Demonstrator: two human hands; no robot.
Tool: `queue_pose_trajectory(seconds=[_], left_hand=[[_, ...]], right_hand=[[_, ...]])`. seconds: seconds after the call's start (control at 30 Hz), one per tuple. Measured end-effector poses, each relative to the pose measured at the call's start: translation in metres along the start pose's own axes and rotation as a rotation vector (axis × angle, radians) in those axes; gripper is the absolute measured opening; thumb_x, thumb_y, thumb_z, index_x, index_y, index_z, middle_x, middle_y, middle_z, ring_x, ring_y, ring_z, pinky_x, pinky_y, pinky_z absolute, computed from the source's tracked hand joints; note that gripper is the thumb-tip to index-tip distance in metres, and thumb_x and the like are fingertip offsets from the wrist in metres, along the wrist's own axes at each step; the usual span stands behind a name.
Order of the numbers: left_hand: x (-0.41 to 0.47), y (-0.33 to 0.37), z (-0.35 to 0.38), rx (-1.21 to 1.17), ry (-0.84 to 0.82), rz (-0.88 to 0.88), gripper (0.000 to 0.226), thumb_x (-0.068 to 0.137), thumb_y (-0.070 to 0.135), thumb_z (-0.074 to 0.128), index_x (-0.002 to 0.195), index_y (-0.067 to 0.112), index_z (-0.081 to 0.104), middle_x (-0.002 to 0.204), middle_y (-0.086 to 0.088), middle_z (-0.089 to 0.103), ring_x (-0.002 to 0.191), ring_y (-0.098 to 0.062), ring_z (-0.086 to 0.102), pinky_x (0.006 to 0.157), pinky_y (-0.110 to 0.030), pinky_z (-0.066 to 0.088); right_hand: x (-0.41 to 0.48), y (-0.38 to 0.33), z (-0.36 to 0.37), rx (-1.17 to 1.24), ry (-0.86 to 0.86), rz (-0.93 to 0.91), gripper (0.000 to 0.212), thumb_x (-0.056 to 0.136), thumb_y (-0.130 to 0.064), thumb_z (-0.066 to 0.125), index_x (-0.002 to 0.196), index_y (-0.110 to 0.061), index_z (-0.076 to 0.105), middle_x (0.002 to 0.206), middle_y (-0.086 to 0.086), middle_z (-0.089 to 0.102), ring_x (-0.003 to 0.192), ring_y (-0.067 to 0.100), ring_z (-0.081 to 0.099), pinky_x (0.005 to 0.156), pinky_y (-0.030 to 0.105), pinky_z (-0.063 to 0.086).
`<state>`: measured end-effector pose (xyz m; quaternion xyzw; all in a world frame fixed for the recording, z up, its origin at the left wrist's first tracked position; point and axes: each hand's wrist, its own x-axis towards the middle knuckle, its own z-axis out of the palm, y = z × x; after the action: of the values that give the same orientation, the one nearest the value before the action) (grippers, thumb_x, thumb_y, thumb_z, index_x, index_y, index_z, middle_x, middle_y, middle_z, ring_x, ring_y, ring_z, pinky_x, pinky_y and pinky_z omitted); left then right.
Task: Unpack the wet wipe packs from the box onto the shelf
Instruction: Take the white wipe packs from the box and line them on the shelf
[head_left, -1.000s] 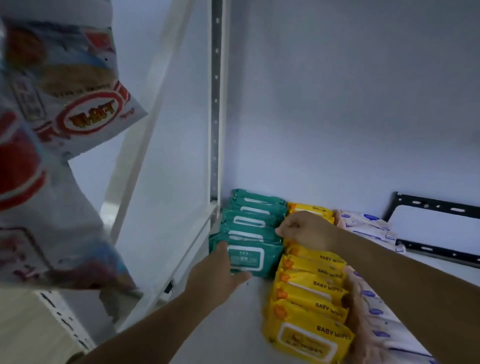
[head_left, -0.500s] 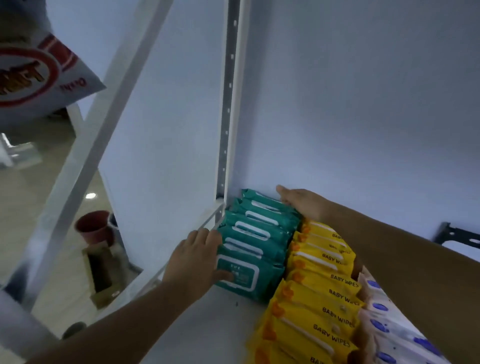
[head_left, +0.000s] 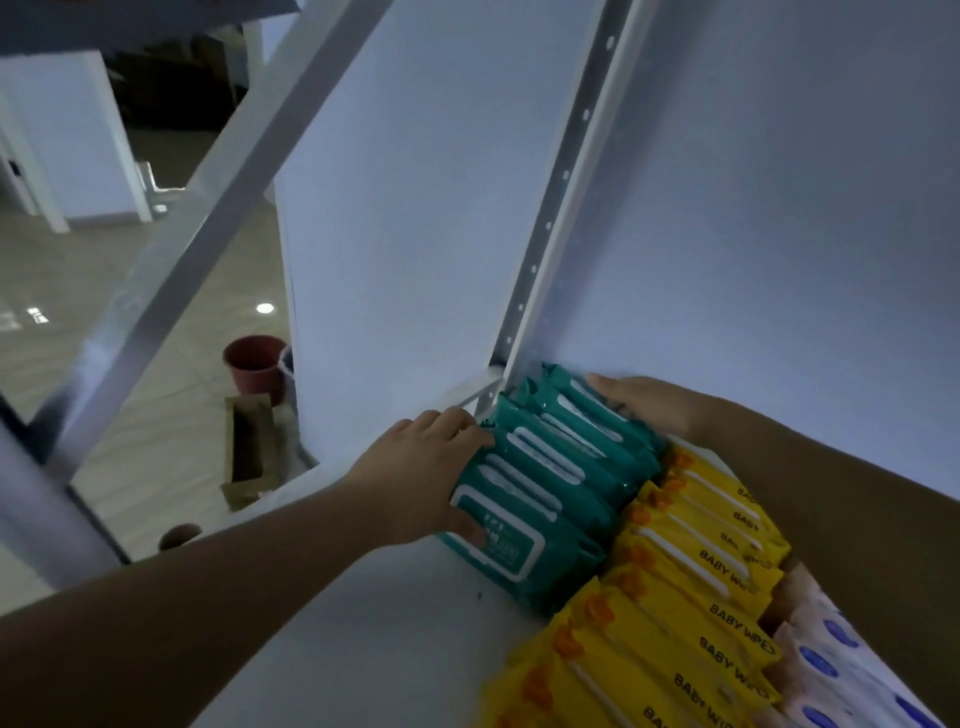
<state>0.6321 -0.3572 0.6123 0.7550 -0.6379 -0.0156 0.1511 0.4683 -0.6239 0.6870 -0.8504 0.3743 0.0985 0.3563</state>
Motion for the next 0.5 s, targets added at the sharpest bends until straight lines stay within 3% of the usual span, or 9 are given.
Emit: queue_pose_trajectory(seconds=[0.07, 0.17, 0.33, 0.4, 0.5], left_hand=[[-0.001, -0.001, -0.001, 0.006, -0.008, 0.005, 0.095, 0.069, 0.079, 0.067, 0.147, 0.039, 0.029, 0.144, 0.012, 0.036, 0.126, -0.012, 0.042, 0.11, -0.036, 0.042], [0.0, -0.002, -0.001, -0.004, -0.011, 0.005, 0.095, 0.07, 0.076, 0.069, 0.147, 0.04, 0.028, 0.145, 0.011, 0.034, 0.125, -0.012, 0.044, 0.108, -0.036, 0.045], [0.009, -0.008, -0.001, -0.029, -0.041, 0.014, 0.093, 0.07, 0.067, 0.075, 0.146, 0.042, 0.026, 0.149, 0.015, 0.031, 0.126, -0.014, 0.046, 0.101, -0.038, 0.052], [0.01, -0.012, -0.003, -0.064, -0.058, 0.003, 0.092, 0.07, 0.063, 0.078, 0.145, 0.043, 0.028, 0.147, 0.016, 0.033, 0.124, -0.013, 0.048, 0.098, -0.038, 0.055], [0.009, -0.017, -0.009, -0.089, -0.061, 0.01, 0.088, 0.071, 0.06, 0.078, 0.144, 0.043, 0.032, 0.146, 0.016, 0.037, 0.124, -0.013, 0.049, 0.099, -0.039, 0.055]], right_hand=[[0.008, -0.002, 0.005, -0.04, 0.014, 0.028, 0.114, 0.046, -0.11, 0.034, 0.122, -0.033, 0.069, 0.125, -0.002, 0.069, 0.113, 0.018, 0.066, 0.109, 0.042, 0.044], [0.021, 0.001, 0.009, -0.094, 0.003, 0.076, 0.116, 0.055, -0.108, 0.032, 0.138, -0.032, 0.059, 0.148, -0.001, 0.055, 0.131, 0.021, 0.056, 0.117, 0.047, 0.036], [0.018, -0.001, 0.011, 0.011, -0.092, 0.003, 0.08, 0.077, -0.095, 0.031, 0.123, -0.042, 0.068, 0.125, -0.011, 0.071, 0.115, 0.013, 0.068, 0.114, 0.045, 0.041], [0.018, -0.004, 0.014, 0.124, -0.098, 0.028, 0.073, 0.084, -0.087, 0.034, 0.122, -0.035, 0.07, 0.118, -0.005, 0.075, 0.109, 0.018, 0.072, 0.107, 0.043, 0.048], [0.019, -0.013, 0.02, 0.269, -0.111, 0.074, 0.076, 0.077, -0.084, 0.046, 0.115, -0.024, 0.073, 0.108, 0.006, 0.078, 0.1, 0.026, 0.075, 0.094, 0.042, 0.056]])
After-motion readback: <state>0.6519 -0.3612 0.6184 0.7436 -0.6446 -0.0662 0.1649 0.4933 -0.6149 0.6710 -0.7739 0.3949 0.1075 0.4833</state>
